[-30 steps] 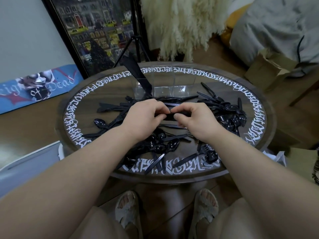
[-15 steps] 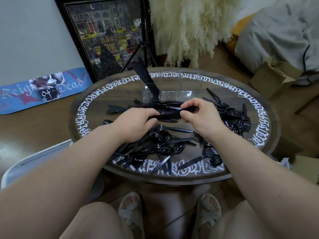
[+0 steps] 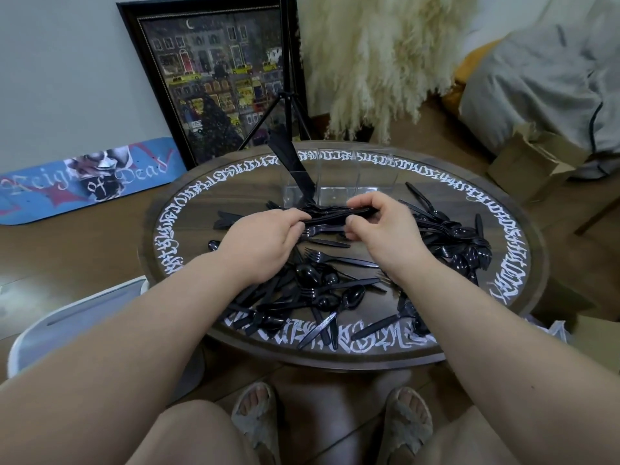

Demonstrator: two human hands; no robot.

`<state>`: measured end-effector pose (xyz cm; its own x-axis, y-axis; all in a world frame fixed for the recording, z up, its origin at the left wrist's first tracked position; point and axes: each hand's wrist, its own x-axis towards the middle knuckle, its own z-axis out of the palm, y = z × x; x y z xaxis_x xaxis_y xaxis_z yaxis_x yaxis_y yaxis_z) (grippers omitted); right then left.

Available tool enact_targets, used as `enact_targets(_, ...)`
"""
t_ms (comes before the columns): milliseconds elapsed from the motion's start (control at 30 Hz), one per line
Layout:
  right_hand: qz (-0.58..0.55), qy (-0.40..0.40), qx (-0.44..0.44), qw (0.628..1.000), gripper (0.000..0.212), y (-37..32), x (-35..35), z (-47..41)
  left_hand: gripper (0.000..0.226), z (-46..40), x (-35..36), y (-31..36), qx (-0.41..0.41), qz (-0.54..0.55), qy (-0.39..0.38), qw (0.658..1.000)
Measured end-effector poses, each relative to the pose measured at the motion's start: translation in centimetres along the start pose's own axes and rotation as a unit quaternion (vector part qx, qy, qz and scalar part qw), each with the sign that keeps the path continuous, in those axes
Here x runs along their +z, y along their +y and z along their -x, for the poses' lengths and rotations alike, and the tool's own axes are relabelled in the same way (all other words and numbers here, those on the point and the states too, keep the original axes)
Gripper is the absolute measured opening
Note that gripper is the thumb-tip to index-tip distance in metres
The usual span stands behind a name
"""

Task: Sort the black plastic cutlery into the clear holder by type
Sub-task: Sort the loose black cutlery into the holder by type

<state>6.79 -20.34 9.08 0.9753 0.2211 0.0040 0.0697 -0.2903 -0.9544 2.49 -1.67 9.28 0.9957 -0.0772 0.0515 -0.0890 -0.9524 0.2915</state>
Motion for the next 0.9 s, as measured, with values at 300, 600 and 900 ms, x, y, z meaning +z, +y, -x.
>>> enact_targets(300, -0.266, 0.022, 0.072, 0.961, 0.022, -1.7, 1.0, -2.4, 0.035, -1.5, -1.0, -0.9, 0.003, 0.055, 0.057, 0.997)
enact_targets(600, -0.04, 0.084, -0.086, 0.992, 0.018, -5.9, 0.8, -8.7, 0.045, -7.2, -1.8, -4.9, -0.018, -0.043, 0.085, 0.995)
enact_targets(900, 0.299, -0.01, -0.212, 0.93, 0.017, -6.5, 2.8, -15.3, 0.052, -10.0, 1.7, -8.1, -0.017, -0.091, 0.039, 0.995)
